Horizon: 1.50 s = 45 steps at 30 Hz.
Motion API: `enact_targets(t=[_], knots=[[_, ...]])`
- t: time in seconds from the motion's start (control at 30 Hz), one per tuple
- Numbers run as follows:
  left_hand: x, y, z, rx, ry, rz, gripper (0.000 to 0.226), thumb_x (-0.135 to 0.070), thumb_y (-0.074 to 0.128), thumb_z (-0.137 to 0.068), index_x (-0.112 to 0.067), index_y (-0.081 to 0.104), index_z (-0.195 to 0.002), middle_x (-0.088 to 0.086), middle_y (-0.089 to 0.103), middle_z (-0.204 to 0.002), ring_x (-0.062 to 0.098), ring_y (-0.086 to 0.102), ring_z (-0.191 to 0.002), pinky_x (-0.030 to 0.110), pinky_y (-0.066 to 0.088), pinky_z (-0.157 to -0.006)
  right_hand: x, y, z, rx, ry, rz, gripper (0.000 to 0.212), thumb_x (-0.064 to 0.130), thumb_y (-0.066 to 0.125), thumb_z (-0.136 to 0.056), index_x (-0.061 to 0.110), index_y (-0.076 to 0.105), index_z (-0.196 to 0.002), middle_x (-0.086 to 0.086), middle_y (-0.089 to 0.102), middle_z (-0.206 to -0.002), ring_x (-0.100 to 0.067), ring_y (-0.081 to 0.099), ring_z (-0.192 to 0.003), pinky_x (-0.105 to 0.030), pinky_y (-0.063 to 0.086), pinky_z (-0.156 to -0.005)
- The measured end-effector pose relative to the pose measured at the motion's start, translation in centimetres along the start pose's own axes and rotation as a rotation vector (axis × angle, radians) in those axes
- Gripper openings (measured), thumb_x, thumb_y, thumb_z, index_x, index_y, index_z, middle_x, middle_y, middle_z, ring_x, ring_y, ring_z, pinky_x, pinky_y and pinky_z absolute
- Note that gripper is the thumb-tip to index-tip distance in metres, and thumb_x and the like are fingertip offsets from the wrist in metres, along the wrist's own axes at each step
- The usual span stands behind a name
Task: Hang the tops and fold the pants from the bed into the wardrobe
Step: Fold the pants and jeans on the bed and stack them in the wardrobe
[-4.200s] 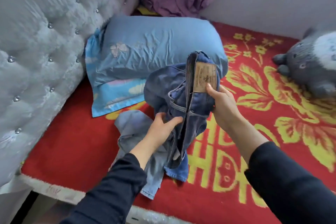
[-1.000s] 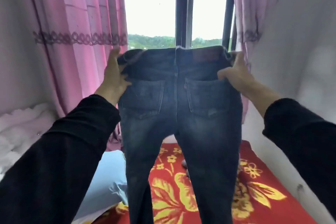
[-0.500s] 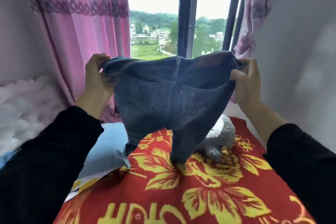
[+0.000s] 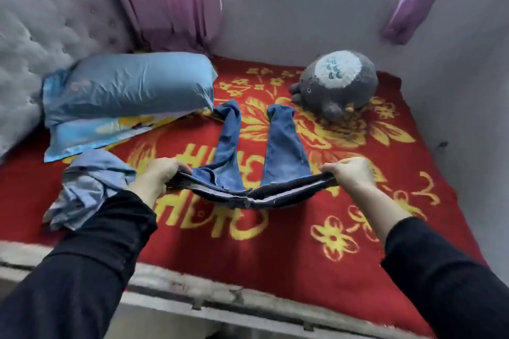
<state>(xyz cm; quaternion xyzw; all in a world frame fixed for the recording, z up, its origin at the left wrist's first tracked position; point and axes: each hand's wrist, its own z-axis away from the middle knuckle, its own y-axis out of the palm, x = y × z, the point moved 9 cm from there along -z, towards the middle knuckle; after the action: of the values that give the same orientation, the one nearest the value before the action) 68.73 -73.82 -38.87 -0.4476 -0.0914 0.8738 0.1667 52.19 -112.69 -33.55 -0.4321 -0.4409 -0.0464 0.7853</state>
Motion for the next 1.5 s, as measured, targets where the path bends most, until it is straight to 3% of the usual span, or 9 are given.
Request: enact_targets(t=[0.13, 0.23, 0.53, 0.63, 0.73, 0.87, 1.0, 1.33, 1.5], knots=[[9.0, 1.3, 1.7, 0.033, -0.018, -0.142, 0.029, 0.013, 0.070, -0.069, -0.009, 0.051, -0.065, 0.008, 0.049, -0.053, 0.019, 0.047, -0.038, 0.019, 0.036, -0.037, -11.0, 5.0, 2.6, 0.161, 0.196, 0.082, 0.021, 0.017, 0.079, -0.054, 0.000, 0.070, -0.059, -0.016, 0.068, -0.060, -0.034, 0.070, -0.066, -0.039, 0.051, -0.061], [16.6, 1.4, 2.1, 0.122, -0.092, -0.284, 0.033, 0.010, 0.076, -0.066, -0.012, 0.053, -0.075, 0.006, 0.050, -0.066, 0.019, 0.044, -0.056, 0.025, 0.029, -0.049, -17.8, 7.3, 5.7, 0.297, 0.358, 0.135, 0.014, 0.006, 0.077, -0.055, 0.002, 0.064, -0.055, -0.014, 0.063, -0.055, -0.028, 0.062, -0.054, -0.035, 0.046, -0.057], [34.4, 2.7, -0.8, 0.218, -0.302, -0.355, 0.029, 0.015, 0.069, -0.074, -0.009, 0.055, -0.083, 0.004, 0.043, -0.056, 0.016, 0.038, -0.048, 0.020, 0.028, -0.046, -33.1, 16.1, 12.3, 0.504, 0.702, 0.235, 0.026, -0.003, 0.072, -0.071, 0.011, 0.051, -0.067, -0.007, 0.044, -0.057, -0.020, 0.040, -0.049, -0.025, 0.033, -0.050], [38.3, 4.6, -2.5, 0.219, -0.349, -0.426, 0.027, 0.016, 0.066, -0.075, -0.008, 0.058, -0.085, 0.007, 0.047, -0.060, 0.018, 0.041, -0.047, 0.018, 0.032, -0.042, -36.0, 18.5, 12.2, 0.442, 0.682, 0.308, 0.022, -0.001, 0.070, -0.072, 0.008, 0.052, -0.062, -0.009, 0.047, -0.053, -0.019, 0.040, -0.047, -0.023, 0.030, -0.047], [40.1, 6.9, -4.7, 0.225, -0.367, -0.453, 0.028, 0.009, 0.069, -0.073, -0.010, 0.061, -0.093, 0.015, 0.063, -0.085, 0.026, 0.058, -0.067, 0.028, 0.049, -0.058, -35.8, 20.5, 10.8, 0.394, 0.526, 0.497, 0.007, 0.008, 0.062, -0.075, 0.008, 0.060, -0.081, -0.014, 0.060, -0.081, -0.029, 0.057, -0.076, -0.027, 0.036, -0.064], [36.3, 7.4, -8.1, 0.010, -0.141, -0.740, 0.042, -0.013, 0.066, -0.077, -0.016, 0.055, -0.117, 0.017, 0.043, -0.127, 0.033, 0.040, -0.117, 0.035, 0.038, -0.098, -31.4, 23.6, 7.3, 0.321, 0.310, 0.485, 0.035, 0.015, 0.061, -0.082, 0.006, 0.059, -0.116, -0.014, 0.062, -0.118, -0.032, 0.056, -0.113, -0.034, 0.041, -0.084], [29.1, 10.3, -10.7, -0.035, 0.239, -0.838, 0.039, -0.015, 0.062, -0.080, -0.017, 0.051, -0.117, 0.008, 0.035, -0.125, 0.030, 0.031, -0.117, 0.038, 0.035, -0.095, -26.5, 28.8, 4.1, 0.419, 0.118, 0.457, 0.040, 0.022, 0.060, -0.088, 0.010, 0.055, -0.126, -0.007, 0.055, -0.132, -0.025, 0.050, -0.122, -0.033, 0.040, -0.094], [18.6, 13.8, -22.5, -0.163, 0.443, -0.823, 0.041, -0.017, 0.056, -0.086, -0.015, 0.048, -0.127, 0.006, 0.038, -0.133, 0.028, 0.031, -0.122, 0.040, 0.031, -0.098, -13.5, 38.2, -8.3, 0.433, -0.274, 0.432, 0.019, 0.022, 0.054, -0.090, 0.010, 0.056, -0.105, -0.002, 0.055, -0.105, -0.022, 0.046, -0.108, -0.034, 0.040, -0.078], [13.1, 14.6, -29.8, -0.253, 0.493, -0.805, 0.051, -0.022, 0.062, -0.084, -0.018, 0.045, -0.132, 0.005, 0.041, -0.133, 0.028, 0.034, -0.122, 0.039, 0.032, -0.096, -8.4, 42.8, -16.4, 0.398, -0.360, 0.426, 0.028, 0.024, 0.051, -0.092, 0.008, 0.056, -0.114, -0.007, 0.057, -0.114, -0.025, 0.047, -0.112, -0.038, 0.043, -0.088]])
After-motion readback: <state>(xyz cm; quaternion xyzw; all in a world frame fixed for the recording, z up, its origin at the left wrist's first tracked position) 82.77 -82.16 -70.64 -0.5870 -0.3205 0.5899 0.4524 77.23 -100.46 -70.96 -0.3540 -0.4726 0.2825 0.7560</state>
